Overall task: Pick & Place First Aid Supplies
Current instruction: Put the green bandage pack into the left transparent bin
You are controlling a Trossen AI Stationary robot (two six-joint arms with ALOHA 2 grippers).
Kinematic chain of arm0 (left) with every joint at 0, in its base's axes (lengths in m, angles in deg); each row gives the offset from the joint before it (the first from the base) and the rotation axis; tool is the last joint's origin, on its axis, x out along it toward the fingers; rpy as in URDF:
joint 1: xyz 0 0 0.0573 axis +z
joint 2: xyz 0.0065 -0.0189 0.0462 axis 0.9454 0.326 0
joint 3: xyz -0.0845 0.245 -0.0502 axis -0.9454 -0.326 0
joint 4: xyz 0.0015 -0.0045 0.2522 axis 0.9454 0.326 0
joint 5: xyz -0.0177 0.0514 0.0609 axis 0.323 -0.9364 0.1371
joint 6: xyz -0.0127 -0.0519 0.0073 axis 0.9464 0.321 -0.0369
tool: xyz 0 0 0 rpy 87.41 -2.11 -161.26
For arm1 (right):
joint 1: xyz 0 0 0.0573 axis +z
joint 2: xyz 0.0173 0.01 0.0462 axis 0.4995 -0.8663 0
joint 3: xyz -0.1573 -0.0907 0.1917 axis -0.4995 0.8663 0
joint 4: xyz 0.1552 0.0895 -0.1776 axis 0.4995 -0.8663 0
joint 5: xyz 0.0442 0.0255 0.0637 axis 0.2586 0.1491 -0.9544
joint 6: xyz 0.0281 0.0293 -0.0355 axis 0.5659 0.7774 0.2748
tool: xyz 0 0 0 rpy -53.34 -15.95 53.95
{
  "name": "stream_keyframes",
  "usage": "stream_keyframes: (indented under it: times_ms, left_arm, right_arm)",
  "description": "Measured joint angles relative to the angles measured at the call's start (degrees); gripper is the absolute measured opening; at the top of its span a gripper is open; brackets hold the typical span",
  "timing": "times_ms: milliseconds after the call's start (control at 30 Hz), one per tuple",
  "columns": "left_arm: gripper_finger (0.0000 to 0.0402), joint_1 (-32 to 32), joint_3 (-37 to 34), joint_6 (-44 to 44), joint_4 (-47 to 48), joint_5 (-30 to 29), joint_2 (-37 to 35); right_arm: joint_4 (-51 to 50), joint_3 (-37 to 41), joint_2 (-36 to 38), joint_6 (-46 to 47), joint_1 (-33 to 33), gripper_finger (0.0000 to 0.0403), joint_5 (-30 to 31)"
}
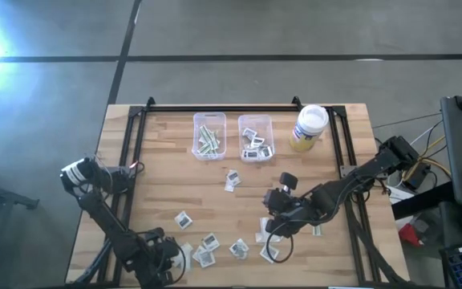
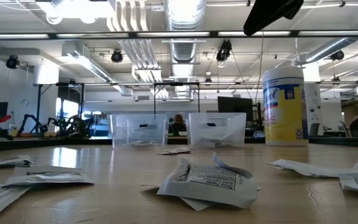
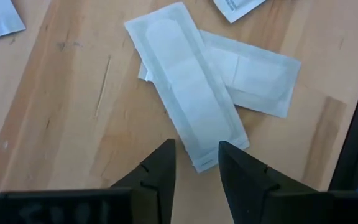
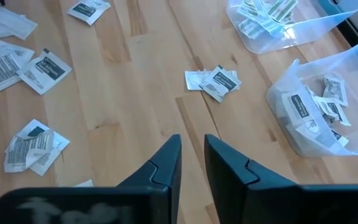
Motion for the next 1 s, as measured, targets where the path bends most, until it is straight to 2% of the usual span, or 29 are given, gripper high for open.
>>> stream_keyframes:
  times_ms: [467, 767, 1000]
  left_arm:
    - [0.0115, 0.0, -3.5, 0.5, -3.4, 0.9, -0.2]
    - [0.0091, 0.1, -3.5, 1.7, 1.1, 0.8, 0.0]
    - [0.0060, 0.1, -4.1, 2.2, 11.0, 0.6, 0.0]
  right_arm:
    - [0.4, 0.0, 0.0, -0.4, 0.0, 0.0061, 0.0]
    - [0.4, 0.0, 0.0, -0.5, 0.0, 0.0061, 0.0]
    - [0.5, 0.0, 0.0, -0.5, 0.0, 0.0061, 0.0]
